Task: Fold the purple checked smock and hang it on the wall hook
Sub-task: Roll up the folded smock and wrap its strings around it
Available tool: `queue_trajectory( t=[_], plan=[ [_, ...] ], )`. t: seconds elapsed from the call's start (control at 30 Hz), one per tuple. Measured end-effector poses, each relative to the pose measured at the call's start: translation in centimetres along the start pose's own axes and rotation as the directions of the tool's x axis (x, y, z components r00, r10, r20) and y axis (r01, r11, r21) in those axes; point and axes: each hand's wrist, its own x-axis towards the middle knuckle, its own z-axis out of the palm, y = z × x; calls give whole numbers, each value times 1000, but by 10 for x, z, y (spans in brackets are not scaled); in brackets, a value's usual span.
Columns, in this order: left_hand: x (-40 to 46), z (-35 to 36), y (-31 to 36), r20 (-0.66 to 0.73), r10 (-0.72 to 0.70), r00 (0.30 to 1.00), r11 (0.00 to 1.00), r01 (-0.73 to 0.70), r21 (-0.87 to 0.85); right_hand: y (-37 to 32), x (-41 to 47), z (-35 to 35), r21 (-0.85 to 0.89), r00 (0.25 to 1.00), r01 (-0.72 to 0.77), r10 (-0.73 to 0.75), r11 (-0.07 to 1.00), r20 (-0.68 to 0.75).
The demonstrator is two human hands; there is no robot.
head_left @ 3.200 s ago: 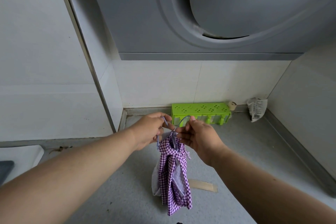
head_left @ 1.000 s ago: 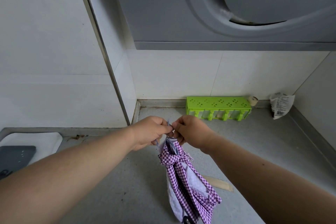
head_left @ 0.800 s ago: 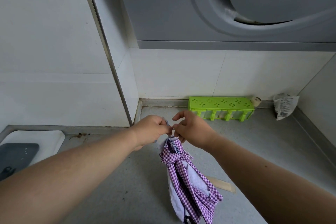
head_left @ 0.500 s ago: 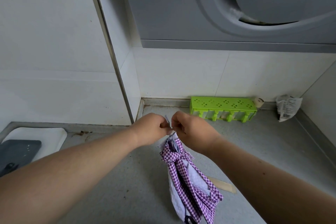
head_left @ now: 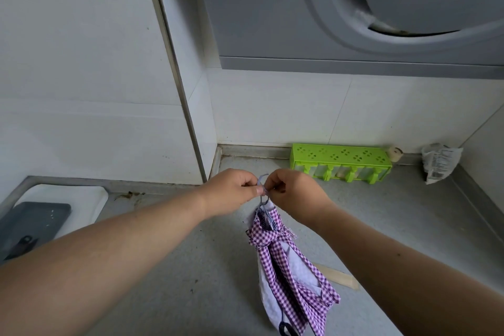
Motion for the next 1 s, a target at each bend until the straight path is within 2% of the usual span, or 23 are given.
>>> queue_trajectory(
  t=[0.17, 0.37, 0.6, 0.77, 1.0],
  plan=[
    [0, -2, -3, -7, -14, 1000, 999, 14, -51, -4, -4, 0, 129, 999, -23, 17, 991, 48],
    [-3, -4, -7, -22, -42, 999, 996, 40, -82, -6, -4, 3, 58, 998, -42, 39, 997, 54],
    [-2, -18, -18, -104, -144, 984, 985, 133, -108, -5, -9, 7, 57, 991, -6, -2, 998, 131],
    [-1, -20, -21, -163, -176, 971, 984, 170, -52, -8, -11, 7, -2, 974, 91, -88, 996, 207],
    [-1, -25, -27, -226, -213, 950, 977, 204, -64, -7, -14, 10, -48, 950, 97, -78, 994, 302]
  ],
)
